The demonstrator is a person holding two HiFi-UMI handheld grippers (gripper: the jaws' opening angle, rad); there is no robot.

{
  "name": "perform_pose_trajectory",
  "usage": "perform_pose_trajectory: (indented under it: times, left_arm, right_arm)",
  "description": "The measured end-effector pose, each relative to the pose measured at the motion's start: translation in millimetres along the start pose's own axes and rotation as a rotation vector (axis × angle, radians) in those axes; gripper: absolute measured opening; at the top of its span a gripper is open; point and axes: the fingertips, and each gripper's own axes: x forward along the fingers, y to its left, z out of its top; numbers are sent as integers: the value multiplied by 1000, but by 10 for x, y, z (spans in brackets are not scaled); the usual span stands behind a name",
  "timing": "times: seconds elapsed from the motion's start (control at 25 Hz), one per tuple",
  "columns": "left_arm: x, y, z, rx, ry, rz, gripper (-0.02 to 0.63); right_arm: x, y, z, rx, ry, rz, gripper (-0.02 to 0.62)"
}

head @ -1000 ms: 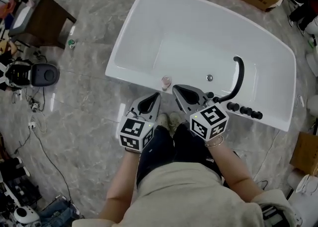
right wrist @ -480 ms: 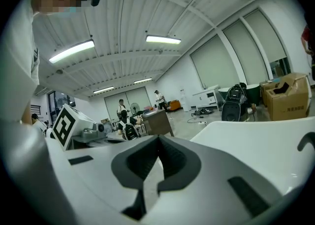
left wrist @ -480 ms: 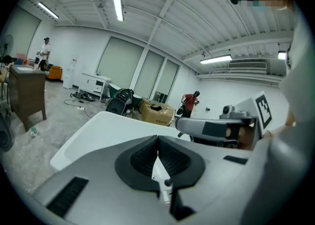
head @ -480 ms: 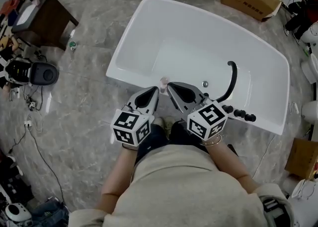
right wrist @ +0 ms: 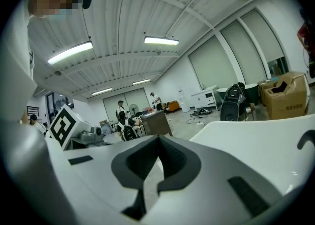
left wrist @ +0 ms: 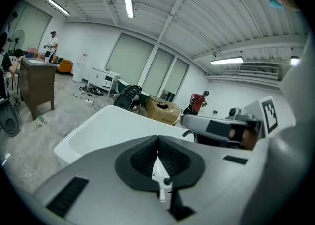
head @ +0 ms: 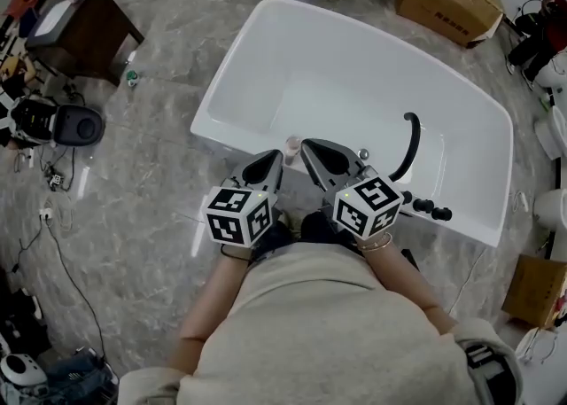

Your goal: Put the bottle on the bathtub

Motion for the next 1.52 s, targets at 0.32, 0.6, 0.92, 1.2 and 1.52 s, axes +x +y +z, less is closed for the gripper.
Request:
perform_pose_trajectory:
  times: [0.32,0.6,0.92,1.2,1.52]
  left_arm:
    - [39,-33,5,16,29,5,8]
    - [7,-73,-67,21,26,1,6]
    - [9,-65,-43,34,32,6,8]
    - [-3,-105,-118,98,54,6,8]
    - [-33,-76,-152,68,62,12,6]
  right_arm:
    - [43,77,-111,0,78,58,-2]
    - [21,104,-141,-42,80,45,-2]
    - [23,82,-123,-22,78,44,-2]
    - [12,116,-210,-16,101,58,-2]
    - [-15,114,-319,11,133,47,-2]
